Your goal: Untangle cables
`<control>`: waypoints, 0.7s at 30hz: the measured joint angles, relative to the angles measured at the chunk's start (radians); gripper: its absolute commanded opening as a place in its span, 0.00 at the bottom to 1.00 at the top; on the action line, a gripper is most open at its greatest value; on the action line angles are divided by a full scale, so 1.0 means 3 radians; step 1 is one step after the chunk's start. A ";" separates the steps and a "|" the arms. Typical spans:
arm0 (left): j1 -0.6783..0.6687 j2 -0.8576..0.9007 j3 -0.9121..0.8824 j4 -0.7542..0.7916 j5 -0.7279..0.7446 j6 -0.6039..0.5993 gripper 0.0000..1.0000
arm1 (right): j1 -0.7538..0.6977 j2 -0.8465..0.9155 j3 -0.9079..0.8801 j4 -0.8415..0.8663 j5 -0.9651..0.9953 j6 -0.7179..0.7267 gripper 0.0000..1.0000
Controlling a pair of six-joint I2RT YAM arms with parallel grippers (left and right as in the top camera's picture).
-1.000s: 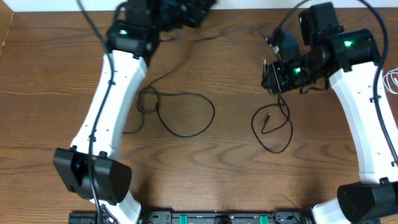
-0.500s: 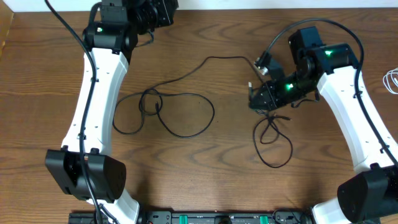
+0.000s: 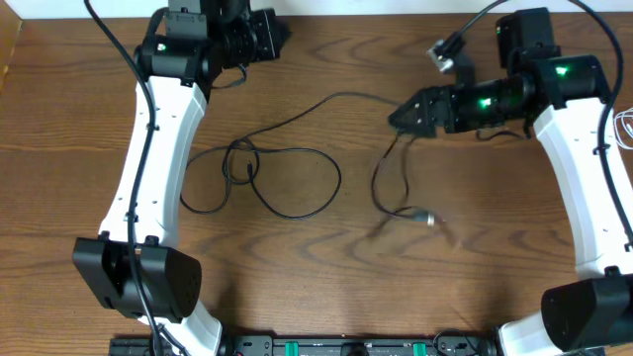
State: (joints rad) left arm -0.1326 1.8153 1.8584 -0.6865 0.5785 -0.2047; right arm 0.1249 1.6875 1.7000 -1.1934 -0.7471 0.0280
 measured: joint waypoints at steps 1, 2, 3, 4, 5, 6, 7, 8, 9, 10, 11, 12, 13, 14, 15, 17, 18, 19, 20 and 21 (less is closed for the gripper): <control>-0.0019 0.0000 0.0000 -0.0145 0.0010 0.0066 0.07 | -0.0001 0.0000 0.0000 -0.0003 0.0148 0.0099 0.87; -0.0045 0.0000 0.0000 -0.0249 0.0025 0.0116 0.07 | 0.0003 0.0000 0.0000 -0.0017 0.0331 0.0203 0.87; -0.0080 0.0000 0.0000 -0.0352 0.0037 0.0177 0.07 | 0.0008 0.0000 0.0000 -0.0032 0.0470 0.0272 0.87; -0.0117 -0.0001 -0.0003 -0.0450 0.0047 0.0237 0.07 | 0.0013 0.0000 0.0000 -0.0050 0.0605 0.0338 0.87; -0.0156 0.0000 -0.0009 -0.0534 0.0060 0.0289 0.08 | 0.0013 0.0000 0.0000 -0.0066 0.0708 0.0384 0.87; -0.0207 -0.0001 -0.0027 -0.0599 0.0066 0.0348 0.07 | 0.0013 0.0000 0.0000 -0.0081 0.0799 0.0420 0.87; -0.0257 -0.0001 -0.0064 -0.0626 0.0074 0.0395 0.08 | 0.0013 0.0000 0.0000 -0.0099 0.0898 0.0456 0.87; -0.0305 -0.0001 -0.0113 -0.0629 0.0079 0.0430 0.08 | 0.0013 0.0000 0.0000 -0.0113 0.0965 0.0482 0.87; -0.0352 -0.0001 -0.0174 -0.0621 0.0083 0.0453 0.08 | 0.0011 0.0000 0.0000 -0.0123 0.1016 0.0497 0.87; -0.0404 -0.0001 -0.0254 -0.0558 0.0085 0.0478 0.08 | 0.0011 0.0000 0.0000 -0.0131 0.1074 0.0510 0.86; -0.0450 0.0001 -0.0329 -0.0478 0.0084 0.0501 0.08 | 0.0010 0.0000 0.0000 -0.0131 0.1116 0.0519 0.86; -0.0495 0.0006 -0.0395 -0.0383 0.0085 0.0512 0.08 | 0.0005 0.0000 0.0000 -0.0131 0.1148 0.0529 0.86; -0.0540 0.0024 -0.0443 -0.0294 0.0084 0.0524 0.08 | 0.0000 0.0000 0.0000 -0.0132 0.1179 0.0534 0.86; -0.0591 0.0056 -0.0469 -0.0203 0.0084 0.0530 0.10 | -0.0017 0.0000 0.0000 -0.0136 0.1200 0.0543 0.86; -0.0632 0.0094 -0.0479 -0.0125 0.0084 0.0537 0.12 | -0.0036 0.0000 0.0000 -0.0142 0.1216 0.0552 0.86; -0.0721 0.0195 -0.0484 -0.0006 0.0085 0.0557 0.17 | -0.0098 0.0000 0.0000 -0.0169 0.1247 0.0556 0.86; -0.0769 0.0256 -0.0484 0.0037 0.0086 0.0566 0.28 | -0.0141 0.0000 0.0000 -0.0188 0.1261 0.0556 0.86; -0.0810 0.0309 -0.0484 0.0070 0.0086 0.0579 0.37 | -0.0184 0.0000 0.0000 -0.0210 0.1273 0.0557 0.86; -0.0858 0.0374 -0.0484 0.0106 0.0086 0.0593 0.45 | -0.0237 0.0000 0.0000 -0.0233 0.1284 0.0557 0.86; -0.0907 0.0437 -0.0484 0.0137 0.0088 0.0600 0.54 | -0.0292 0.0000 0.0000 -0.0247 0.1292 0.0557 0.86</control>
State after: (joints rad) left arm -0.4046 1.9465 1.7130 -0.6453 0.6048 -0.0246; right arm 0.0372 1.6875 1.7000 -1.2675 -0.3595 0.1951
